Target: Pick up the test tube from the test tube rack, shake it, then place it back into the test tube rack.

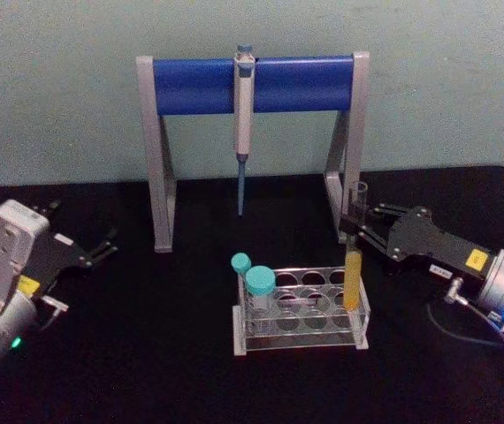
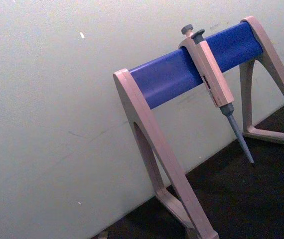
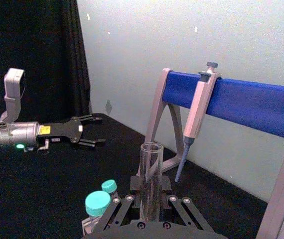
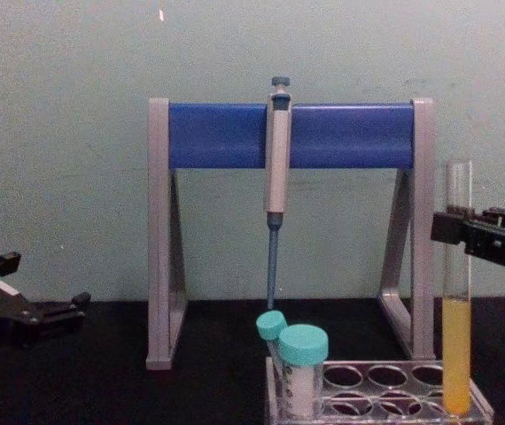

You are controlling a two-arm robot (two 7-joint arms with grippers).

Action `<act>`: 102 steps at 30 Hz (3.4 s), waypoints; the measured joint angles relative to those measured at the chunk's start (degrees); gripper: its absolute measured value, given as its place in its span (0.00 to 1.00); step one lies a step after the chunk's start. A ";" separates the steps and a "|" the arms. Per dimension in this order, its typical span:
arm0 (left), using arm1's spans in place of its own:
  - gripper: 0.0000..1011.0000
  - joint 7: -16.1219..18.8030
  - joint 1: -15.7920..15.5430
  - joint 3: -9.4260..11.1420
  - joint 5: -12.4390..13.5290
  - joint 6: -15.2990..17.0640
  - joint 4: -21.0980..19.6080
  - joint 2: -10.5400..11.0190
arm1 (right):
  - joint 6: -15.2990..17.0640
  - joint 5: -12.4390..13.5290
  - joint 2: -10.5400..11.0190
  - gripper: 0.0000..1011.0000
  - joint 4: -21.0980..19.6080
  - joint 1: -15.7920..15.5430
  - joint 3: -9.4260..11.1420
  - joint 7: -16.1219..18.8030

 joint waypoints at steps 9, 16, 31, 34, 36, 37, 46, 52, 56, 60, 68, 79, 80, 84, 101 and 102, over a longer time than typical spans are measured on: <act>0.99 0.00 0.00 0.00 0.00 0.00 0.00 0.00 | 0.03 -0.56 -0.47 0.23 1.21 0.23 -0.35 0.26; 0.99 0.00 0.00 0.00 0.00 0.00 0.00 0.00 | -0.13 -0.85 -0.94 0.23 2.48 0.29 -0.66 0.84; 0.99 0.00 0.00 0.00 0.00 0.00 0.00 0.00 | -1.92 -0.30 -2.02 0.23 4.75 -0.21 -0.25 1.63; 0.99 0.00 0.00 0.00 0.00 0.00 0.00 0.00 | -2.16 -0.46 -2.14 0.23 4.97 -0.24 -0.25 1.74; 0.99 0.00 0.00 0.00 0.00 0.00 0.00 0.00 | -2.30 -0.54 -2.19 0.23 5.06 -0.27 -0.27 1.86; 0.99 0.00 0.00 0.00 0.00 0.00 0.00 0.00 | -2.40 -0.62 -2.25 0.23 5.14 -0.28 -0.30 1.94; 0.99 0.00 0.00 0.00 0.00 0.00 0.00 0.00 | -2.47 -1.17 -2.61 0.23 5.84 -0.03 -0.65 2.30; 0.99 0.00 0.00 0.00 0.00 0.00 0.00 0.00 | -2.46 -1.52 -2.72 0.23 6.08 0.08 -0.85 2.34; 0.99 0.00 0.00 0.00 0.00 0.00 0.00 0.00 | -2.23 -1.85 -2.68 0.23 6.28 0.21 -1.06 2.39; 0.99 0.00 0.00 0.00 0.00 0.00 0.00 0.00 | -2.02 -2.15 -2.62 0.23 6.43 0.29 -1.24 2.40; 0.99 0.00 0.00 0.00 0.00 0.00 0.00 0.00 | -1.64 -2.66 -2.62 0.23 6.78 0.37 -1.53 2.33; 0.99 0.00 0.00 0.00 0.00 0.00 0.00 0.00 | -1.38 -3.13 -2.77 0.23 7.48 0.70 -1.86 2.32; 0.99 0.00 0.00 0.00 0.00 0.00 0.00 0.00 | -1.38 -3.15 -2.79 0.23 7.54 0.74 -1.88 2.32; 0.99 0.00 0.00 0.00 0.00 0.00 0.00 0.00 | -1.33 -3.30 -2.91 0.23 7.81 0.90 -1.96 2.32; 0.99 0.00 0.00 0.00 0.00 0.00 0.00 0.00 | -1.18 -3.45 -3.00 0.23 7.89 0.95 -1.95 2.08; 0.99 0.00 0.00 0.00 0.00 0.00 0.00 0.00 | -1.17 -3.45 -3.00 0.23 7.88 0.95 -1.94 2.08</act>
